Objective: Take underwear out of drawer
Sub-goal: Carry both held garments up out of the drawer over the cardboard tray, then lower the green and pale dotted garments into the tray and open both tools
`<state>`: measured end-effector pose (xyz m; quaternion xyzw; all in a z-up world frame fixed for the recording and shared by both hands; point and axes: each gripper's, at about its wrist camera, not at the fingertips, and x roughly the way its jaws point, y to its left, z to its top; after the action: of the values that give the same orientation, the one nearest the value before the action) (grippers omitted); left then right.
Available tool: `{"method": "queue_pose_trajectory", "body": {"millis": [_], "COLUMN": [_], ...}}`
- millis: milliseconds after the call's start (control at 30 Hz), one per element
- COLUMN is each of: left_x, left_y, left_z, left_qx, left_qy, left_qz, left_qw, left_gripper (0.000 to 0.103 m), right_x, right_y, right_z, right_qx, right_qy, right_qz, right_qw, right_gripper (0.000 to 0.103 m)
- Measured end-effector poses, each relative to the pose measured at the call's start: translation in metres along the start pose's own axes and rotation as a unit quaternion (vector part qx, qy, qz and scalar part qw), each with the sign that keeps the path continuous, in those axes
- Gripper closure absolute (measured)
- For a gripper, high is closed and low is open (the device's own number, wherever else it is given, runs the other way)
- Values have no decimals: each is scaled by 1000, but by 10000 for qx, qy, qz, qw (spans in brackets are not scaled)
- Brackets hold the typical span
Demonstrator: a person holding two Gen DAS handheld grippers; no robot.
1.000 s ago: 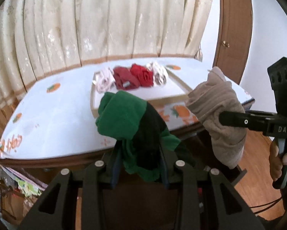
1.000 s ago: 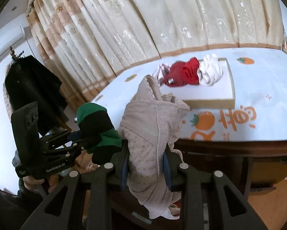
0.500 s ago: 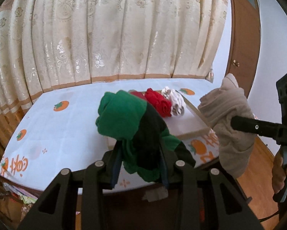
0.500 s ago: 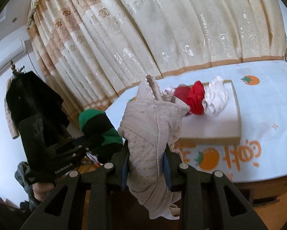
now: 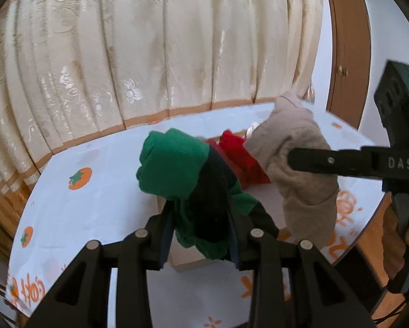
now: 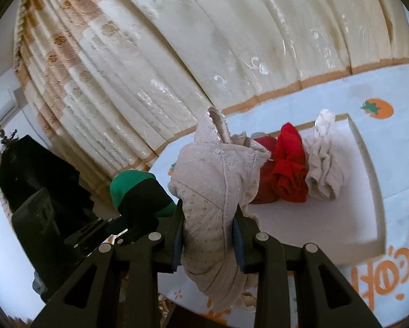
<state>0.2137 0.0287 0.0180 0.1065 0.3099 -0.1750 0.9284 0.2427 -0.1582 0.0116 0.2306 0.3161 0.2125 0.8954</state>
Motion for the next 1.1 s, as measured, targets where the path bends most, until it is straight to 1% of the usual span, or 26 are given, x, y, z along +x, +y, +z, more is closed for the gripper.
{"method": "queue_pose_trajectory", "body": {"millis": [100, 233, 333, 467, 633, 833, 1000, 1100], "left_x": [18, 41, 58, 71, 94, 108, 112, 115], "left_y": [3, 9, 8, 8, 8, 11, 12, 11], "left_z": [1, 2, 3, 5, 3, -3, -4, -5], "left_qx": [61, 83, 199, 318, 471, 482, 546, 579], "left_qy": [292, 597, 837, 983, 1306, 1374, 1342, 1312], "left_qz": [-100, -214, -177, -150, -29, 16, 73, 228], "left_qw": [9995, 9980, 9961, 9945, 9903, 9893, 9894, 9894], "left_gripper": [70, 70, 70, 69, 69, 69, 64, 52], "right_x": [23, 44, 61, 78, 98, 113, 118, 119], "right_y": [-10, -16, -20, -26, -34, -43, -48, -48], "right_z": [4, 4, 4, 0, -5, -15, -18, -19], "right_qx": [160, 153, 211, 323, 487, 631, 679, 621], "right_qy": [168, 240, 348, 426, 581, 625, 590, 554], "right_qz": [-73, -231, -257, -232, -138, -65, 4, -17], "right_qw": [9997, 9993, 9988, 9983, 9970, 9960, 9959, 9965], "right_gripper": [70, 70, 70, 70, 70, 68, 68, 67]}}
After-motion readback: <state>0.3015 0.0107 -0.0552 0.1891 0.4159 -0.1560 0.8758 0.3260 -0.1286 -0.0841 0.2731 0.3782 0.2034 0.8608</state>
